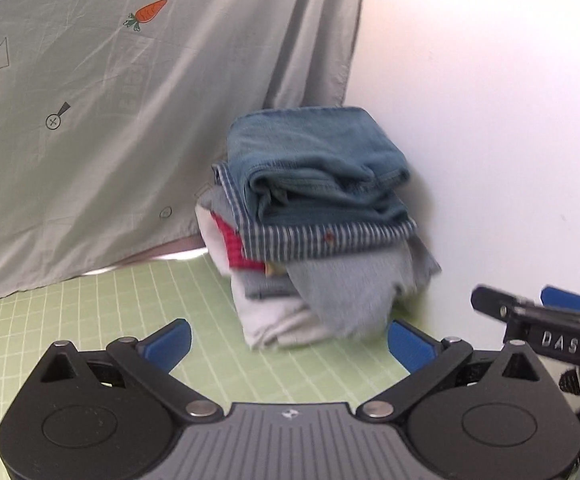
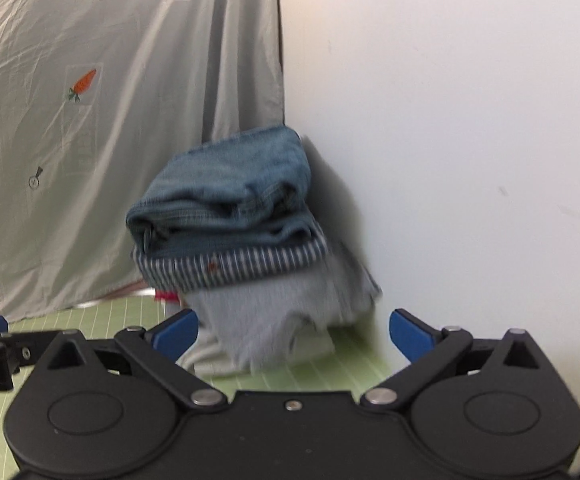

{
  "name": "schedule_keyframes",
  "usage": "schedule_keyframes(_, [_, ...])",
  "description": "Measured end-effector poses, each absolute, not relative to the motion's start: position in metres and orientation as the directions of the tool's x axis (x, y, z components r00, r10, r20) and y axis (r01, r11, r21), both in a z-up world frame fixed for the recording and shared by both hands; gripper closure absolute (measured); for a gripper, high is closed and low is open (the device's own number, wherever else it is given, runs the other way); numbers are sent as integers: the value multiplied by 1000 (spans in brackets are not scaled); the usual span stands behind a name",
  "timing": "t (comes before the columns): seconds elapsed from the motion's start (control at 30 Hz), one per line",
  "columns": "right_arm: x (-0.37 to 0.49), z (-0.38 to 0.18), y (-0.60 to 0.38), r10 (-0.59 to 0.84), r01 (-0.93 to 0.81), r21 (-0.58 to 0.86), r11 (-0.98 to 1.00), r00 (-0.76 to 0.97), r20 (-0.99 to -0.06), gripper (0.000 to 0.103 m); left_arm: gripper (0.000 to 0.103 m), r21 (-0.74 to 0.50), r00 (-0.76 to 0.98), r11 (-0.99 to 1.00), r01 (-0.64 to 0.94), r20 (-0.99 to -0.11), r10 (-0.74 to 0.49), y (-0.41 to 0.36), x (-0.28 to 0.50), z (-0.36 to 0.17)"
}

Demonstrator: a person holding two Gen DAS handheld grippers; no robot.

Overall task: Fold clothes
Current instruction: 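Release the jeans with both grippers and pull back from the stack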

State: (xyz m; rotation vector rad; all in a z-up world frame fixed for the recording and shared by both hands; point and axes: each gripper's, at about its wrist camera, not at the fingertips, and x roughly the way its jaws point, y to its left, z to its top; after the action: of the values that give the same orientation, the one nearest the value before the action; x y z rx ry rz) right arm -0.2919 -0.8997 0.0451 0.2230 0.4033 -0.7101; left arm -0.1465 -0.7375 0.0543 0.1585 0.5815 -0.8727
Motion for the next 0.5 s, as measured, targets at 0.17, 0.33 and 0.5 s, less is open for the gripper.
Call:
schedule_keyframes(0.17, [-322,22,-872,-577,700,63,712,634,-514,0,0,-93,483,629,772,-558,-675,-714,-169,48])
schedule_keyframes(0.33, [-340,19,-855,-566,691,47,721,626,-537,0,0,-85,475,624,777,-571,-669,-699,-183,45])
schedule_keyframes(0.5, [-347,22,-846,-566,688,37,725,626,-536,0,0,-78,471,617,783,-572,-671,-690,-193,43])
